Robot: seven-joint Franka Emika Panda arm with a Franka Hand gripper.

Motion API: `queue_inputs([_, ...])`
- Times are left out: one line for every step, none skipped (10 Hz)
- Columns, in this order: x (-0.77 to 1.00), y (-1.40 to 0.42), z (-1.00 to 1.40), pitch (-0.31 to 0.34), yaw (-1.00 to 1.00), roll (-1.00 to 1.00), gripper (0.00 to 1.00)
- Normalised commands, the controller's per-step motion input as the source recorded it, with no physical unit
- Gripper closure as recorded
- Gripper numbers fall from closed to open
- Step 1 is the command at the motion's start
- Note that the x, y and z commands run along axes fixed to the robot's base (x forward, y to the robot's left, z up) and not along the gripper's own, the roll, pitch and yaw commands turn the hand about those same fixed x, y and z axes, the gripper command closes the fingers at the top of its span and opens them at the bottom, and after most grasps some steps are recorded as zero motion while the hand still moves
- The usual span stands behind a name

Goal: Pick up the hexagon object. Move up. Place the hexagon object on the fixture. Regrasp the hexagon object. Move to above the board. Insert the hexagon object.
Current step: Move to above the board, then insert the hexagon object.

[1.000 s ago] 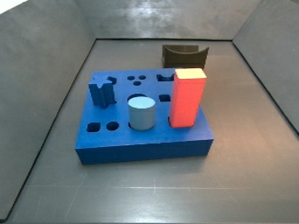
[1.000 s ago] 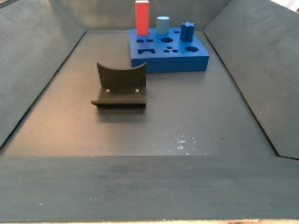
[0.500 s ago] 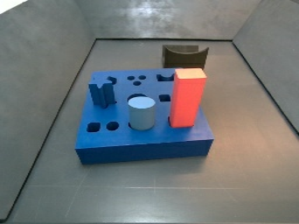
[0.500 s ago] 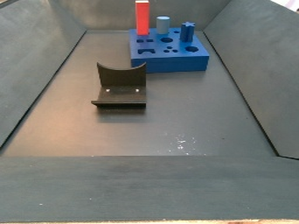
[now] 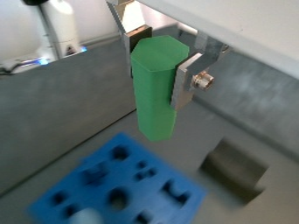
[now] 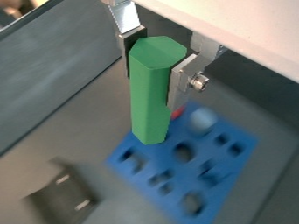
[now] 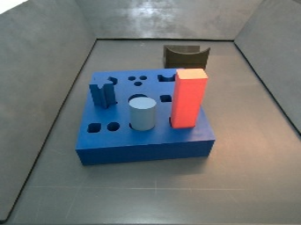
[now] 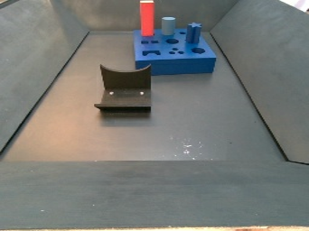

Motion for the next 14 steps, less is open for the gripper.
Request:
queue_inputs([-0.28, -0.53, 0.06, -0.016, -0.07, -0.56, 1.0])
queue_inputs([-0.2, -0.37, 0.03, -0.021, -0.06, -0.44, 1.0])
queue_inputs([-0.1, -0.16, 0.02, -0.013, -0.03, -0.27, 1.0])
queue_inputs([-0.07, 0.06, 0.0, 0.0, 0.0, 0.0, 1.0])
queue_inputs([-0.26, 0.28, -0.33, -0.041, -0.21, 0.11, 1.0])
queue_inputs([-0.29, 0.44, -0.51, -0.006, -0.51, 0.01, 1.0])
queue_inputs([-0.08, 0.33, -0.76, 0.0, -0.67, 0.0, 1.0])
queue_inputs([-0.21, 0.33, -0.97, 0.0, -0.68, -0.01, 1.0])
queue_inputs([-0.29, 0.32, -1.0, 0.0, -0.66, -0.04, 1.0])
queue_inputs([-0.33, 0.35, -1.0, 0.0, -0.61, -0.04, 1.0])
queue_inputs([-0.41, 0.4, -1.0, -0.003, -0.53, -0.05, 1.0])
queue_inputs([-0.36, 0.47, -0.93, -0.066, -0.38, -0.1, 1.0])
queue_inputs([-0.22, 0.43, -0.58, -0.157, -0.24, -0.29, 1.0])
queue_inputs([-0.13, 0.41, -0.48, -0.177, -0.16, -0.35, 1.0])
